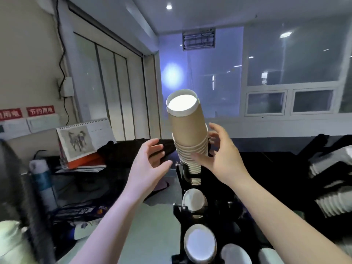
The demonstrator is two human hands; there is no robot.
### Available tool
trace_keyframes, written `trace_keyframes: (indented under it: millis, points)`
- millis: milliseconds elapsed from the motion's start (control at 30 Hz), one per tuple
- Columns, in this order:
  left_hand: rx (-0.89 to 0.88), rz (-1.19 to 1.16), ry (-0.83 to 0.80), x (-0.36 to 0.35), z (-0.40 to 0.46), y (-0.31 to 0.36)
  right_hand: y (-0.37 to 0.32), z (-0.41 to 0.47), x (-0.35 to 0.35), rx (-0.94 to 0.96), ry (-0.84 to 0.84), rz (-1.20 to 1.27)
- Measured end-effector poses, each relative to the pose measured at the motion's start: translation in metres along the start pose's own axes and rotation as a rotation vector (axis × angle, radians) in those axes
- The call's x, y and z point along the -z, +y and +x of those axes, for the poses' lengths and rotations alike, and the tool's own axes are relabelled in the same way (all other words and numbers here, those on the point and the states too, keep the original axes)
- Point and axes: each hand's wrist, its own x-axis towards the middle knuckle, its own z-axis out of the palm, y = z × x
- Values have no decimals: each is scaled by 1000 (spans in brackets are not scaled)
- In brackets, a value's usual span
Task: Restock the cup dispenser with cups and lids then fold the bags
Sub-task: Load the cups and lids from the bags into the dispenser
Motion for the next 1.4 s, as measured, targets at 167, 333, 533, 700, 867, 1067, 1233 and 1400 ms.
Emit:
trace_keyframes:
  millis: [167,333,533,700,867,1067,1233,1400]
  points:
    - [-67,-37,-207,-22,35,-13,-6,14,-16,2,-22,-32]
    - [-226,-149,-249,-49,49,-8,-8,27,-29,-65,31,88]
    - [-213,-152,-118,-69,47,-13,-5,28,-30,-72,110,91]
    - [-64,-247,-101,-77,45,-18,-3,26,-32,-50,167,73]
    - [-78,-212,-128,-75,44,-23,-1,25,-33,-42,192,109]
    - [-101,0,-176,-70,48,-41,-33,29,-26,131,201,212]
    - [-216,-20,-193,-53,46,-32,-58,16,-13,195,174,272]
    - [-346,-133,-109,-24,15,-8,-51,-20,-2,227,83,368]
